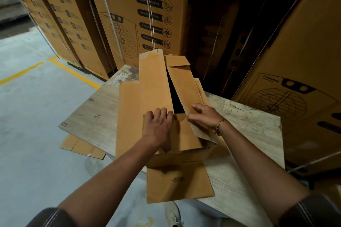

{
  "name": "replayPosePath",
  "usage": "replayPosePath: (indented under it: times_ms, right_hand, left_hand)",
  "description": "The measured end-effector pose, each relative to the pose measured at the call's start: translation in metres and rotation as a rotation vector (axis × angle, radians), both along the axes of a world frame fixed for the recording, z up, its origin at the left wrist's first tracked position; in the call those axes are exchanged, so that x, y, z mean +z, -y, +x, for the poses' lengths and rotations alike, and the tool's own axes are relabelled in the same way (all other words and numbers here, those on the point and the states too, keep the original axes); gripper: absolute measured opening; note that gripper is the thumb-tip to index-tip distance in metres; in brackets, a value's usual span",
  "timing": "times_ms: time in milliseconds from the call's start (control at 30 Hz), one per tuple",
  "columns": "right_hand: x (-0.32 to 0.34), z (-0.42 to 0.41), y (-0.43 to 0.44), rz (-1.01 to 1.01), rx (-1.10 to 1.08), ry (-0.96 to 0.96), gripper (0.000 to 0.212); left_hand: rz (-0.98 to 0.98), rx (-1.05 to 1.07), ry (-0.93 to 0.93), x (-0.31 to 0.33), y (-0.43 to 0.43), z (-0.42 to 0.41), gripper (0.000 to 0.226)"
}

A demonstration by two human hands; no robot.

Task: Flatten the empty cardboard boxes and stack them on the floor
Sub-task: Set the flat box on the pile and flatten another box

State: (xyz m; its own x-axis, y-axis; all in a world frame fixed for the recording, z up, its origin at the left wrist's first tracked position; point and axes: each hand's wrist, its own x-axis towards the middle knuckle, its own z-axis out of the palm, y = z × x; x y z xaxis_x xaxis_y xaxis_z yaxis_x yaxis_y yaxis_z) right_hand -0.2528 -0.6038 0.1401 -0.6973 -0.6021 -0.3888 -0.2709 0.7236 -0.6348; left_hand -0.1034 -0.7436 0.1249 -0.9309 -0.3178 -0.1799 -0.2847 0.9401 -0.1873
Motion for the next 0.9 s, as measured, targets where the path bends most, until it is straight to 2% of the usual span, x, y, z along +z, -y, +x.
replayPosePath:
  times_ms: [133, 300, 333, 400, 433, 467, 700, 900]
  right_hand:
    - [0.007, -0.002, -0.008, -0.088, -0.048, 0.061, 0.088]
    - [0.01, -0.006, -0.017, -0.172, -0.127, 0.128, 0.075]
    - [0.011, -0.007, -0.018, -0.197, -0.15, 0.133, 0.069]
    - [0.016, -0.008, -0.02, -0.253, -0.207, 0.147, 0.038]
    - [0.018, -0.009, -0.022, -0.277, -0.226, 0.152, 0.024]
    - [0.018, -0.011, -0.023, -0.291, -0.235, 0.158, 0.02]
    - [0.022, -0.006, -0.023, -0.282, -0.246, 0.224, 0.026]
    - [0.022, -0.007, -0.026, -0.306, -0.269, 0.246, 0.012]
  left_hand:
    - [-0.016, -0.024, -0.209, -0.011, -0.012, 0.029, 0.119]
    - [-0.052, -0.081, -0.413, -0.028, -0.016, 0.05, 0.128]
    - [-0.058, -0.087, -0.433, -0.029, -0.016, 0.053, 0.127]
    - [-0.055, -0.085, -0.486, -0.029, -0.018, 0.059, 0.121]
    - [-0.037, -0.075, -0.519, -0.029, -0.02, 0.062, 0.116]
    - [-0.011, -0.064, -0.557, -0.029, -0.021, 0.064, 0.11]
    - [0.11, 0.01, -0.791, -0.033, -0.028, 0.088, 0.047]
    - [0.243, -0.02, -0.941, -0.025, -0.039, 0.103, 0.025]
